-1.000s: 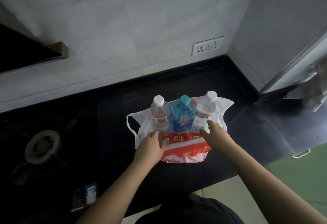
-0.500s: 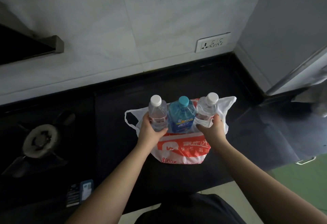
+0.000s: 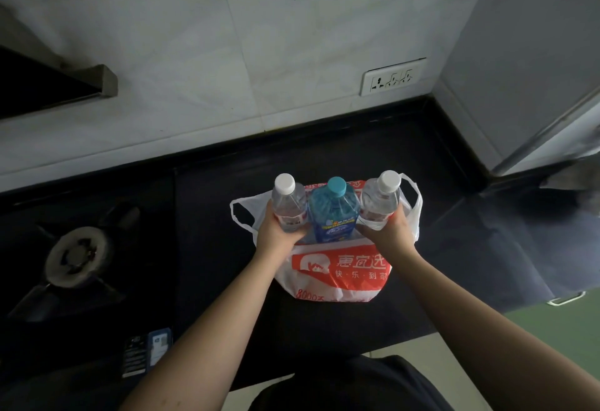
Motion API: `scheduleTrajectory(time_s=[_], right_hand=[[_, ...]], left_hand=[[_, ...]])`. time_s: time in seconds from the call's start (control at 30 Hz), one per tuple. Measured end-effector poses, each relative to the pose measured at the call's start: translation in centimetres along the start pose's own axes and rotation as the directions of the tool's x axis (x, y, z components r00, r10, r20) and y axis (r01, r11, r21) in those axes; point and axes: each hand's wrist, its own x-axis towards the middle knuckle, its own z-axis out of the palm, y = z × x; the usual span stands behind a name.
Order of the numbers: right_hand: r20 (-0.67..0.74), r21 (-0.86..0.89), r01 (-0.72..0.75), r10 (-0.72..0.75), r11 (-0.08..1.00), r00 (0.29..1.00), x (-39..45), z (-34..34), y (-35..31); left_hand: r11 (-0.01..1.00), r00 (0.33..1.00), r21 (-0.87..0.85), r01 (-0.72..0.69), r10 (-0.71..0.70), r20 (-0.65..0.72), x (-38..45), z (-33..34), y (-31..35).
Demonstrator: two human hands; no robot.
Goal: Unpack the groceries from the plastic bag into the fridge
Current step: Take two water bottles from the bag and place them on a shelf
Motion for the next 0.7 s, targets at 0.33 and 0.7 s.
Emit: scheduleTrajectory(time_s=[0.33,0.7], right_hand=[[-0.033,0.016,0.025,-0.024,1.000,0.999,-1.1,-1.2,-0.1],[-0.106,0.279,0.015,0.015,0.960,0.994,-6.0,-3.9,-2.0]], left_hand=[[0.995,0.999,0.088,-0.049,0.049,0.006,-0.8,-1.4,-0.3],[0.972,0.997,-0.229,-0.045,0.057,0.046,-5.3,-5.0,2.7]])
